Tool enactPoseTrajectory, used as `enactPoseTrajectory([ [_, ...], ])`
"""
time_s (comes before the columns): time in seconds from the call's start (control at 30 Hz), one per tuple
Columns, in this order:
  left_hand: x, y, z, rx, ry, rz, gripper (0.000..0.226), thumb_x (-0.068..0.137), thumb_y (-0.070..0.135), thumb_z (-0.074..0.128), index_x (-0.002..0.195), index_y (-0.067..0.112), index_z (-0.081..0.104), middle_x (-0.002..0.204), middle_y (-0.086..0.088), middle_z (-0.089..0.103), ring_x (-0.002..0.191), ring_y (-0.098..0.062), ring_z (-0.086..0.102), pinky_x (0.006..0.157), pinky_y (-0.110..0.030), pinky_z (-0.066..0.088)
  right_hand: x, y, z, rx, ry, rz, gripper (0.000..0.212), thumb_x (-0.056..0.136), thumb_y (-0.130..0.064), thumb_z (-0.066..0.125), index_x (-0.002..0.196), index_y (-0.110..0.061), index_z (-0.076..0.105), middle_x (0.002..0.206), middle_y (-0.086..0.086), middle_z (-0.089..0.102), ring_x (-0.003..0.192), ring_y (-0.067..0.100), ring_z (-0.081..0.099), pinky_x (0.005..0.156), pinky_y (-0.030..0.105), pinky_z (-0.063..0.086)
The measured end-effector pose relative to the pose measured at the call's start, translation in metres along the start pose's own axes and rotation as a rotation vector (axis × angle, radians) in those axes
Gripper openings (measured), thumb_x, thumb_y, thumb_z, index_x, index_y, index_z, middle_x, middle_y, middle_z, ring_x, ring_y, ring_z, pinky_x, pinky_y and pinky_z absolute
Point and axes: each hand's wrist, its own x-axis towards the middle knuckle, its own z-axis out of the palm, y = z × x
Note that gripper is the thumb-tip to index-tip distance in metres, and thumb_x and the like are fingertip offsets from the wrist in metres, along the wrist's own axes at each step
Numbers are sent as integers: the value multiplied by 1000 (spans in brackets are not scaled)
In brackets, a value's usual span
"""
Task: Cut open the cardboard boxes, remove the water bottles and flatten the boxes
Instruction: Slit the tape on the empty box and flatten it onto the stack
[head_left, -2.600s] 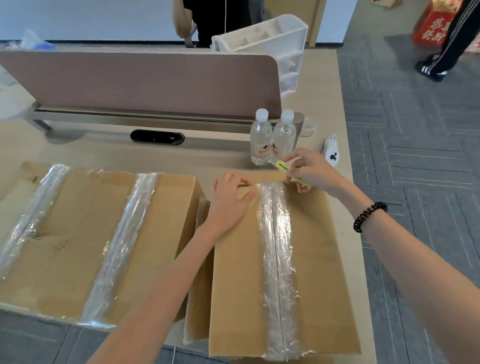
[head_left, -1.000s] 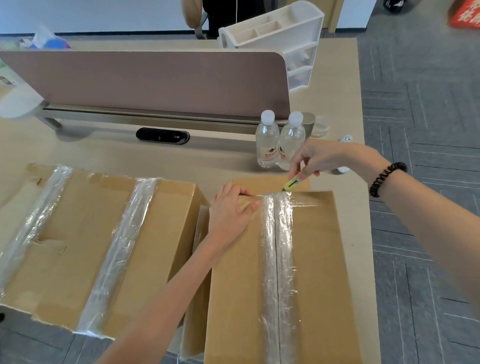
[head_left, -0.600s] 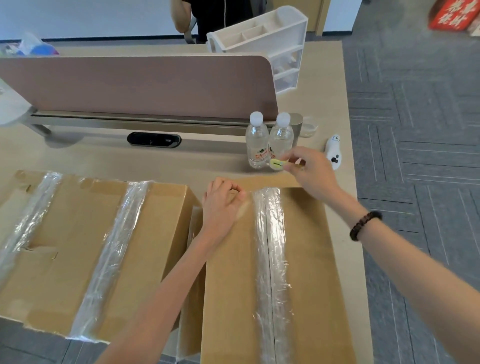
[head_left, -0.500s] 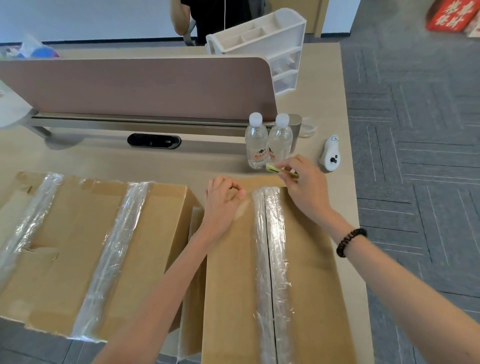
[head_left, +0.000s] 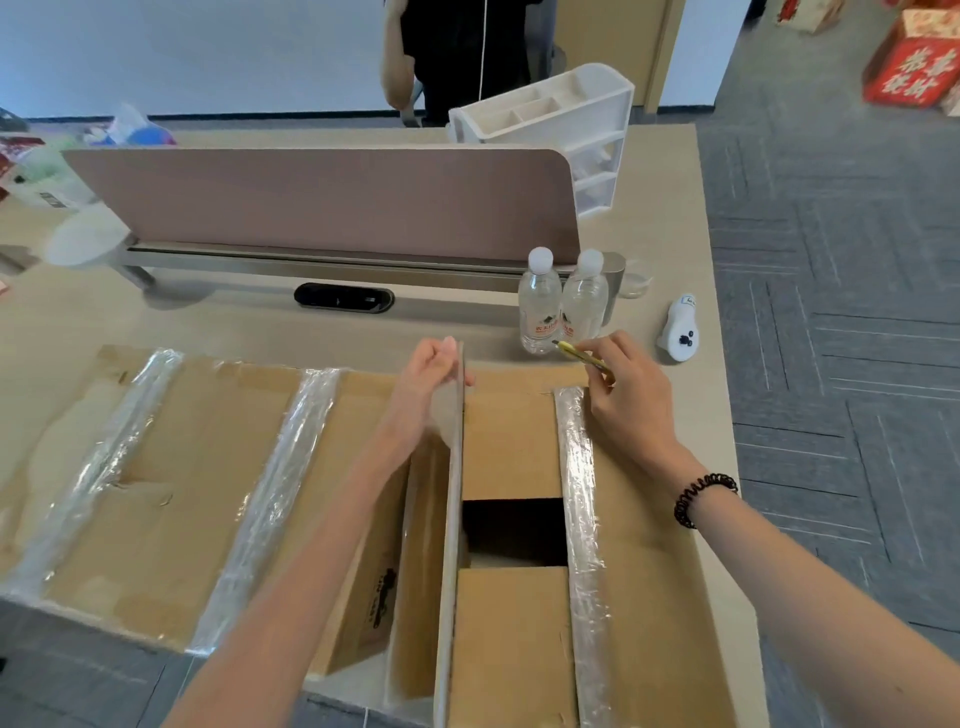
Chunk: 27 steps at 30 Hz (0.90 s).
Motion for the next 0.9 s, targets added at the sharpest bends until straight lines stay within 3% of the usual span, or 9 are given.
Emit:
enactPoseTrajectory([
  [0.1,-9,2,-24,-49,-29,-59,65,95,57,35,110,-4,53,97,1,65,95,-15,59,92,-32,47,-2,-2,0,-28,-18,0,19,91,-17,62,110,-20,60,95,-11,56,74,6,51,62,32,49],
  [0.2,-16,-1,-46,-108,-40,-130,41,96,48,53,111,10,60,110,-4,69,94,-16,65,90,-39,53,-4,-8,-3,76,-7,120,24,86,-21,71,108,-24,61,89,-13,65,76,10,61,68,34,51],
  [0.27,-18,-3,-56,-91,-36,-171,35,95,29,61,119,5,56,111,4,72,94,-15,67,84,-37,57,-5,-15,-6,131,2,164,17,81,-23,76,96,-25,69,84,-13,70,76,11,65,71,33,51],
  [0.37,-18,-13,-68,-53,45,-199,35,91,14,66,124,9,54,107,-1,72,92,-16,69,72,-28,58,-5,-26,-8,247,-13,259,12,75,-24,81,86,-26,76,78,-12,72,70,9,65,70,31,52],
  [0.47,-17,-32,-80,189,130,-198,48,87,21,74,131,22,53,123,-1,63,114,-19,59,90,-31,50,-3,-34,-10,357,-51,371,13,74,-19,82,81,-28,76,70,-9,72,59,9,63,60,24,52],
  [0.57,-20,-43,-77,557,192,-102,55,91,23,69,140,17,46,133,3,53,125,-16,44,98,-23,31,-3,-38,-11,487,-95,448,13,74,-11,81,80,-22,77,72,-1,72,56,14,62,58,27,53],
  [0.67,-22,-54,-63,759,219,12,46,96,19,59,139,15,46,140,-2,45,133,-22,32,114,-40,23,-3,-40,-12,542,-93,491,16,73,-11,82,85,-19,76,76,4,72,57,15,60,56,31,53],
  [0.8,-19,-69,-40,904,183,88,34,102,12,41,135,13,47,150,-8,34,137,-28,29,115,-45,17,-5,-41,-16,547,-74,503,17,74,-7,81,87,-5,70,73,2,64,50,-5,51,47,10,41],
  [0.9,-16,-68,-21,964,143,192,33,103,15,37,135,13,47,150,-8,35,137,-27,31,116,-45,18,-8,-38,-22,562,-69,533,12,79,-3,76,80,-5,64,70,1,59,45,-7,51,43,7,37],
])
